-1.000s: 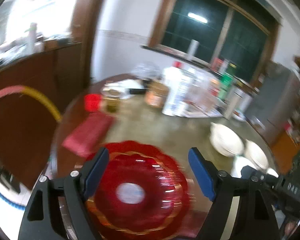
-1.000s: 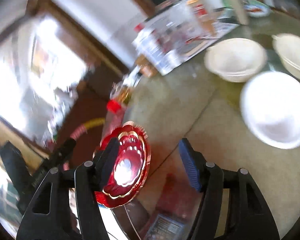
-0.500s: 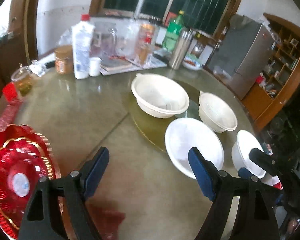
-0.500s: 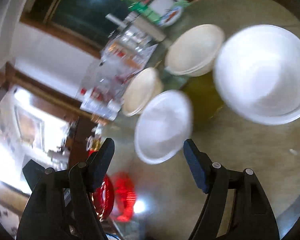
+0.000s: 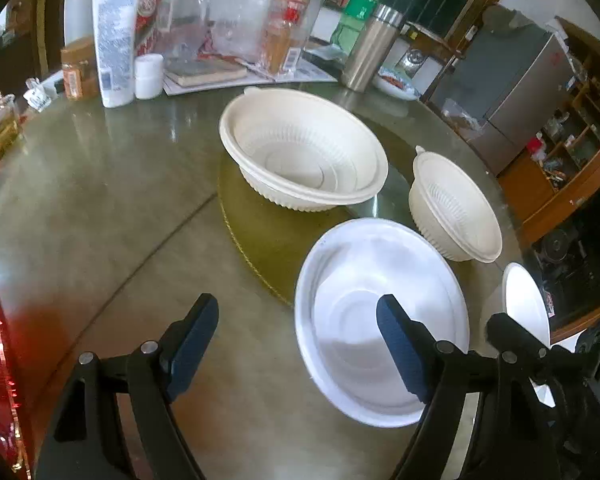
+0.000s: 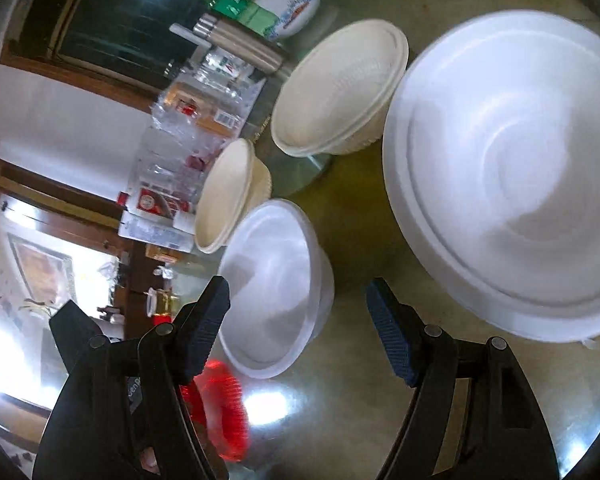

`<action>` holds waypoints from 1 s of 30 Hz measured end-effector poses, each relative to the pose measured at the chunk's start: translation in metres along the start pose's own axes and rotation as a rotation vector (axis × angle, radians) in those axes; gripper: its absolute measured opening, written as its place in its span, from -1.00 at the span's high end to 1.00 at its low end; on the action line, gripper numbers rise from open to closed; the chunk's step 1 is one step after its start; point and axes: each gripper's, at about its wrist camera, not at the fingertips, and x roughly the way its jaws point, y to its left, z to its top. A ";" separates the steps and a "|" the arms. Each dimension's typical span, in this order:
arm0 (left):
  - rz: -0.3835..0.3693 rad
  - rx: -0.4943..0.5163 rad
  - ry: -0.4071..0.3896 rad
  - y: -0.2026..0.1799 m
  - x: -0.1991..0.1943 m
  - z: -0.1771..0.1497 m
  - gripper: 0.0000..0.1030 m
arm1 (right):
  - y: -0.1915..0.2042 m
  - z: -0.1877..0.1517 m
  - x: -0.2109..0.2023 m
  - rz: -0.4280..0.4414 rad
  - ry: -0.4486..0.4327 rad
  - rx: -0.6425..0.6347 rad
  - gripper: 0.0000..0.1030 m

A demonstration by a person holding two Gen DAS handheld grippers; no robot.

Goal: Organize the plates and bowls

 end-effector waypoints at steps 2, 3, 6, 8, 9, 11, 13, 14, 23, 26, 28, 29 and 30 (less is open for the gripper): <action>0.008 0.011 0.002 -0.002 0.005 0.000 -0.55 | -0.001 0.002 0.005 -0.014 0.004 -0.005 -0.40; 0.020 0.024 0.003 -0.003 0.008 0.000 -0.40 | -0.003 0.002 0.007 -0.017 0.009 -0.004 -0.22; 0.051 0.049 0.042 -0.002 0.019 -0.002 0.59 | -0.002 0.001 0.017 -0.031 0.050 -0.030 0.63; 0.046 0.059 0.049 -0.001 0.020 -0.005 0.66 | 0.001 -0.003 0.017 -0.033 0.047 -0.059 0.72; 0.051 0.075 0.045 -0.003 0.017 -0.006 0.77 | 0.003 -0.004 0.017 -0.032 0.050 -0.071 0.79; 0.058 0.080 0.035 -0.003 0.011 -0.008 0.78 | 0.010 -0.008 0.013 -0.043 0.035 -0.104 0.80; 0.043 0.079 0.023 0.000 0.004 -0.008 0.78 | 0.015 -0.011 0.008 -0.034 0.023 -0.123 0.80; 0.038 0.077 0.017 0.002 0.000 -0.009 0.78 | 0.018 -0.012 0.007 -0.028 0.022 -0.129 0.80; 0.036 0.069 -0.052 0.012 -0.035 -0.010 0.77 | 0.043 -0.029 -0.002 0.007 0.009 -0.199 0.80; 0.034 0.058 -0.066 0.016 -0.040 -0.010 0.77 | 0.050 -0.036 -0.003 0.017 0.009 -0.215 0.80; 0.035 0.054 -0.073 0.018 -0.044 -0.010 0.78 | 0.053 -0.040 -0.004 0.024 0.010 -0.225 0.80; 0.035 0.053 -0.077 0.019 -0.046 -0.011 0.78 | 0.055 -0.042 -0.005 0.027 0.011 -0.230 0.80; 0.034 0.051 -0.082 0.021 -0.049 -0.012 0.77 | 0.056 -0.043 -0.006 0.030 0.011 -0.234 0.80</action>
